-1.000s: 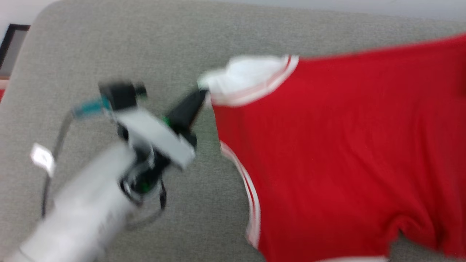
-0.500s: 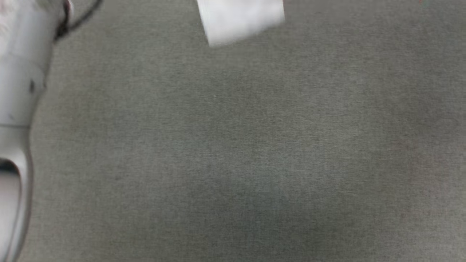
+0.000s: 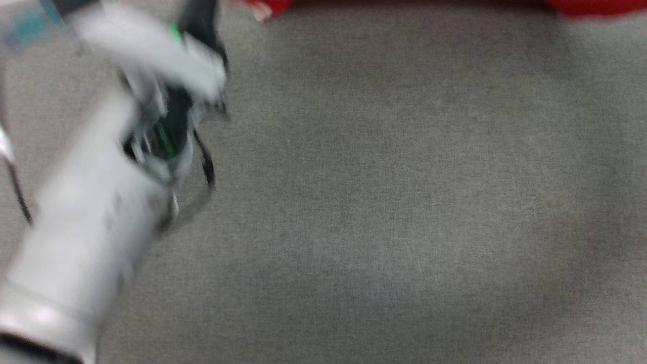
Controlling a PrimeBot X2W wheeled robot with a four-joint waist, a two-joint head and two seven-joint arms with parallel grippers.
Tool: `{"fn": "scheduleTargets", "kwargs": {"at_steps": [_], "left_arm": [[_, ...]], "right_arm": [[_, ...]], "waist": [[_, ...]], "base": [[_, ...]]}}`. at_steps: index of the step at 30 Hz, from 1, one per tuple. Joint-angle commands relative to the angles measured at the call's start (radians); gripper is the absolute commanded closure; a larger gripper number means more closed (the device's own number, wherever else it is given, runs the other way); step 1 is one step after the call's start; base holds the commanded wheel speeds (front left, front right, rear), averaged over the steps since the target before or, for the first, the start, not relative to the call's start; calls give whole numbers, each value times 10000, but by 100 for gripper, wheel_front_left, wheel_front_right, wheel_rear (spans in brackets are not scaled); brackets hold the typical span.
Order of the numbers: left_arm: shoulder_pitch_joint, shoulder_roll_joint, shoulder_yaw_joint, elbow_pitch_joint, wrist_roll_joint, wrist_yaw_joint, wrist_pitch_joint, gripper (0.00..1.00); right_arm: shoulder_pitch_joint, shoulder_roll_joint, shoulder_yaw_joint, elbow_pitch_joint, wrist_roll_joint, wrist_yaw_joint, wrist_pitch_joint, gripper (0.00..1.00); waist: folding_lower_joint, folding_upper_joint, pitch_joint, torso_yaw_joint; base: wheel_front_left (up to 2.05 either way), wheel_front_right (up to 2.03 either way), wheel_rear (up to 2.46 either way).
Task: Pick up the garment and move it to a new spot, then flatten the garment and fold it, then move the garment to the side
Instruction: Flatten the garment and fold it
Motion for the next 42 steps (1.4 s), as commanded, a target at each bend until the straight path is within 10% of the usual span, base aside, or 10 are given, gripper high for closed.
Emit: {"fn": "scheduleTargets", "kwargs": {"at_steps": [1,17,28,42], "left_arm": [[877,132,-18,-356,-122,23,-229,100],[8356,676,1680,-4984,843,17,-667,100],[11260,1167,2006,-7185,1516,18,-680,100],[11894,1193,2206,-8033,2505,270,-324,100]], "right_arm": [[747,-215,196,-390,356,-16,57,100],[7234,-2480,650,-5040,2369,-18,452,100],[10900,-3445,-1582,-7444,2317,-21,861,100],[13354,-1421,-5189,-10503,758,-18,3169,100]], "waist": [[0,-1,-97,30],[0,-1,-1509,309],[0,-1,-2120,406],[0,-1,-2076,353]], "base": [[0,0,0],[0,0,0],[0,0,0],[0,0,0]]}}
